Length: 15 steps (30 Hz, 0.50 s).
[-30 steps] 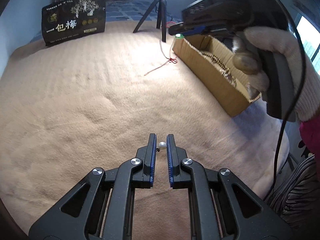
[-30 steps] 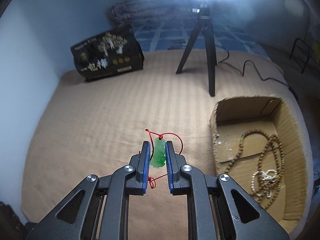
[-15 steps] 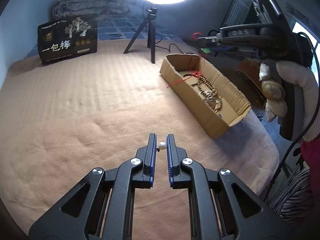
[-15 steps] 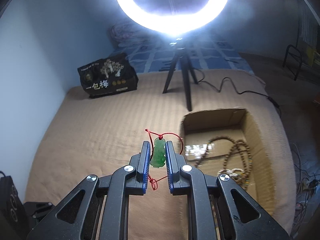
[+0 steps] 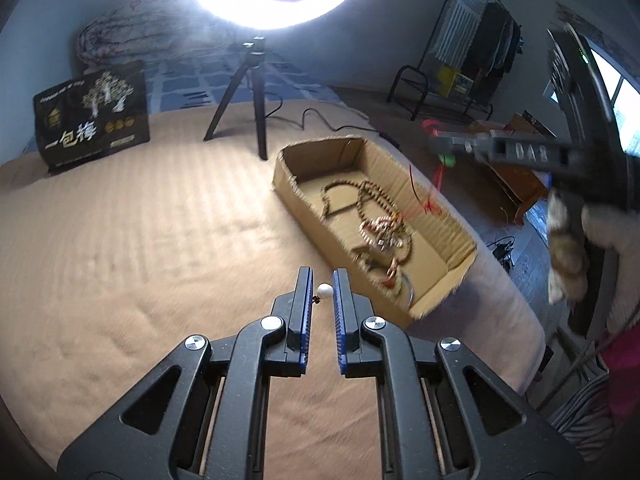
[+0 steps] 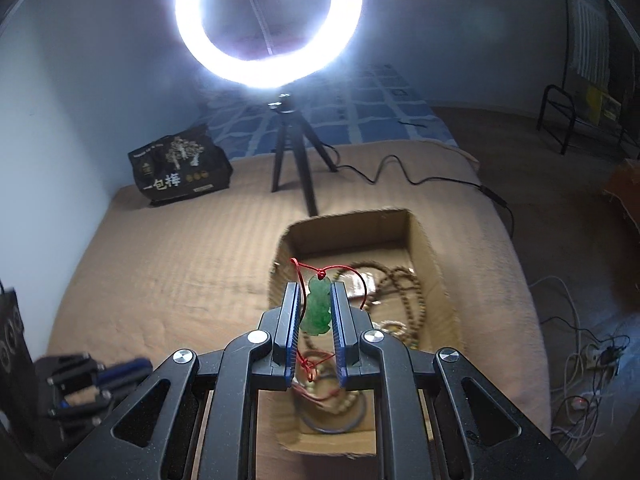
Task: Organize jewelry
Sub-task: 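Lift the pearl and jade pendant and carry both over the box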
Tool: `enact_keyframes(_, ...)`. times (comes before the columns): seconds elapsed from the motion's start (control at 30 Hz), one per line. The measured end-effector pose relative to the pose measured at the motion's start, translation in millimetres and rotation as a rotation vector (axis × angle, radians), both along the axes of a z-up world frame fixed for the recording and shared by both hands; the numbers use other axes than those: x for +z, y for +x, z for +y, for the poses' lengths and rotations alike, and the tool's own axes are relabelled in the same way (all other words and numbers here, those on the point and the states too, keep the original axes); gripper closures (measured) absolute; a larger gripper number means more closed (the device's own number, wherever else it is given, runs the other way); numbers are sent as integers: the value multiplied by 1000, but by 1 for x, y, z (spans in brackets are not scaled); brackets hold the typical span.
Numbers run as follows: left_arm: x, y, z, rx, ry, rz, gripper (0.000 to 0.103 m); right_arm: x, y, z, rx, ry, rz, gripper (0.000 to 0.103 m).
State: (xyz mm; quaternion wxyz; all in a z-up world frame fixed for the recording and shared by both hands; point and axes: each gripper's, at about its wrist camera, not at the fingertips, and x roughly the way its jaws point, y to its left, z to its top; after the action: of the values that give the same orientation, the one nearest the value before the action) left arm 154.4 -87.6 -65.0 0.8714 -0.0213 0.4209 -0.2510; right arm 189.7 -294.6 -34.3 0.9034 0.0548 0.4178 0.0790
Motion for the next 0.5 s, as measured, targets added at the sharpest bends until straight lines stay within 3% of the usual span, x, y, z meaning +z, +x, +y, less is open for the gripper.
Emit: enact_keyframes(0.5, -2, 62, -66, -38, -18, 13, 95, -21, -8, -41, -14, -26, 62, 90)
